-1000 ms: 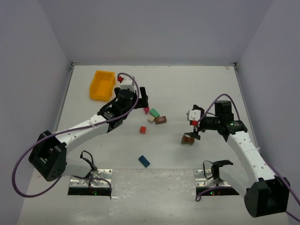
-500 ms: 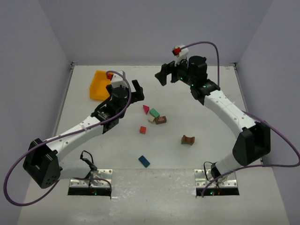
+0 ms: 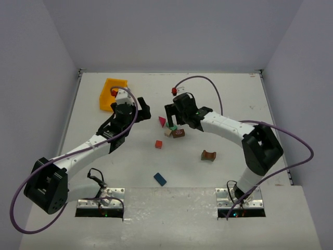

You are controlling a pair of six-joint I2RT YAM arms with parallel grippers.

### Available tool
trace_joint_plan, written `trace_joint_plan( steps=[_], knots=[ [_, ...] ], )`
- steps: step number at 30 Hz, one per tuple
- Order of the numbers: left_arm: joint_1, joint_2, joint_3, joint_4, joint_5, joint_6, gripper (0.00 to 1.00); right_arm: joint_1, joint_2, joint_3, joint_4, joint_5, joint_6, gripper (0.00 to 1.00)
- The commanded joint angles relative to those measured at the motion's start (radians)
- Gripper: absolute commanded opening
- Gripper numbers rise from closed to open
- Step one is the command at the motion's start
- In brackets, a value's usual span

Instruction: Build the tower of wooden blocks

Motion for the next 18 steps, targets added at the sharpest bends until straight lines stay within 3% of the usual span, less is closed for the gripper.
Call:
trace_joint_plan(
  steps=[1, 18],
  knots=[
    [0.016, -0.008, -0.006, 0.070, 0.022, -0.011, 1.00, 0.040, 0.064, 0.109, -0.050, 0.105, 0.071, 0.99],
    [0.016, -0.027, -0.024, 0.066, -0.021, -0.026, 1.00, 0.104, 0.024, 0.019, -0.083, 0.148, 0.141, 0.99]
  ],
)
